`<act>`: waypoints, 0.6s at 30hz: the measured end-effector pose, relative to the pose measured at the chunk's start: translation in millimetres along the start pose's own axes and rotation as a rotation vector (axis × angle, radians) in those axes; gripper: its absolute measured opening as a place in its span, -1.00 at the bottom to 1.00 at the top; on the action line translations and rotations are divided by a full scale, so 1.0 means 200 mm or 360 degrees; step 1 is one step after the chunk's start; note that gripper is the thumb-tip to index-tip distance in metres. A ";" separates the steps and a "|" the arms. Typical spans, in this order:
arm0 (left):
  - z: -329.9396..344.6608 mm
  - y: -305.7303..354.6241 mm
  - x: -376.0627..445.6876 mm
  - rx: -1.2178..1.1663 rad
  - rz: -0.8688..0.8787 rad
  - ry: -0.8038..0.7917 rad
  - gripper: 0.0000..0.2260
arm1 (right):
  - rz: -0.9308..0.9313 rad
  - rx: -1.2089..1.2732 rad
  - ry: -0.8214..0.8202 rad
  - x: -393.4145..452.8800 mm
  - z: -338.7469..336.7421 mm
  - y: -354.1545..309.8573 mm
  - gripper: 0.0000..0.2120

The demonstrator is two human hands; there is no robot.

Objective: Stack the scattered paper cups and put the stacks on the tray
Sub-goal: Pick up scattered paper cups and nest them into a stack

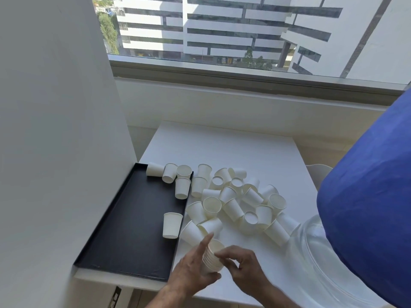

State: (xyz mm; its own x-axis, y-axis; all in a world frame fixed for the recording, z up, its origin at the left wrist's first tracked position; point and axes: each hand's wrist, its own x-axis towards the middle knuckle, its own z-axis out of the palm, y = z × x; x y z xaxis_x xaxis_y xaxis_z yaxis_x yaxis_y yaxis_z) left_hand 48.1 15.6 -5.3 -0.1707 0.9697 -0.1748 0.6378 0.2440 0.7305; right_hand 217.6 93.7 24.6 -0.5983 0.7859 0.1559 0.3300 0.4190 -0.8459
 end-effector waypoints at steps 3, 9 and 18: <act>0.01 0.00 0.02 -0.0213 -0.0077 0.0036 -0.21 | 0.0118 -0.0005 -0.0063 -0.02 0.02 0.01 -0.49; 0.03 0.03 0.08 -0.0862 -0.0229 0.0035 -0.30 | 0.0598 0.0220 -0.0297 -0.01 0.08 0.03 0.07; -0.07 0.07 0.20 -0.0358 -0.0381 0.0448 -0.55 | 0.0706 0.0050 0.0001 0.00 0.05 0.09 -0.10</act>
State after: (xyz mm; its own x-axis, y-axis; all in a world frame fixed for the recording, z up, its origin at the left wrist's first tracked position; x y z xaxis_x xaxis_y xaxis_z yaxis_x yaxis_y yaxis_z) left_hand 38.5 57.4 7.0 -0.5119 0.8372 -0.1926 0.3813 0.4223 0.8224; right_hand 216.2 96.4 3.9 -0.4036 0.8867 -0.2254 0.5323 0.0272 -0.8461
